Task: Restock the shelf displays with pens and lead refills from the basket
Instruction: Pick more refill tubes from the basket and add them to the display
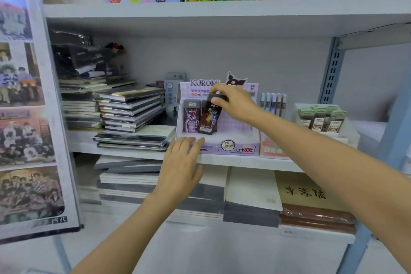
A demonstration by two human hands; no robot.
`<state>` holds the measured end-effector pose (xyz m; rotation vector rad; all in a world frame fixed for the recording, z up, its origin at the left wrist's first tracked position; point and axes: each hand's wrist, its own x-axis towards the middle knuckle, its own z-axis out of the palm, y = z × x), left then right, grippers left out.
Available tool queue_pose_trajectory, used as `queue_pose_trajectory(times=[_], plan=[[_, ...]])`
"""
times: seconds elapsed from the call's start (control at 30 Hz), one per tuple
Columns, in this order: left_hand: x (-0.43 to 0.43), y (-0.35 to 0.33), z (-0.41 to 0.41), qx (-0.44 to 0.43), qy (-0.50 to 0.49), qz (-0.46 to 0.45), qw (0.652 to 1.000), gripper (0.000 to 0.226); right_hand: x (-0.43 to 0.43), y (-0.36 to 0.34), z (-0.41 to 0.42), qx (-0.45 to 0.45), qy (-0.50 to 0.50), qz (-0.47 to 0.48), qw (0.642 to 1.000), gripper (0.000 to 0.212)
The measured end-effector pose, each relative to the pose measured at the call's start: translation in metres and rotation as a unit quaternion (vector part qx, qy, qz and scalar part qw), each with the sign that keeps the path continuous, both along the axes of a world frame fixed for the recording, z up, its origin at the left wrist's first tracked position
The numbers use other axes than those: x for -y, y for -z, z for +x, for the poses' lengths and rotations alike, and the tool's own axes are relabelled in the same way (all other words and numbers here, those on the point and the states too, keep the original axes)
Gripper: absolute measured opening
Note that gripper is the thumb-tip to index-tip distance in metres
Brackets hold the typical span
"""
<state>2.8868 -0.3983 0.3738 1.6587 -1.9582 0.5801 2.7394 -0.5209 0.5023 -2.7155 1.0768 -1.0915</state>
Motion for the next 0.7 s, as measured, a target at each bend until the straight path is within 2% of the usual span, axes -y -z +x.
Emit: queue_pose_trajectory(times=[0.2,0.53,0.7], plan=[[-0.001,0.003,0.000,-0.013,0.006,-0.019,1.000,0.059,0.006,-0.006,0.003,-0.042,0.007,0.002,0.999,0.023],[-0.001,0.003,-0.001,0.004,-0.006,-0.020,1.000,0.062,0.007,0.005,0.015,0.002,0.012,-0.025,1.000,0.034],[0.000,0.004,-0.003,0.008,-0.017,-0.027,0.999,0.062,0.007,0.024,0.018,0.044,0.021,-0.045,0.998,0.017]])
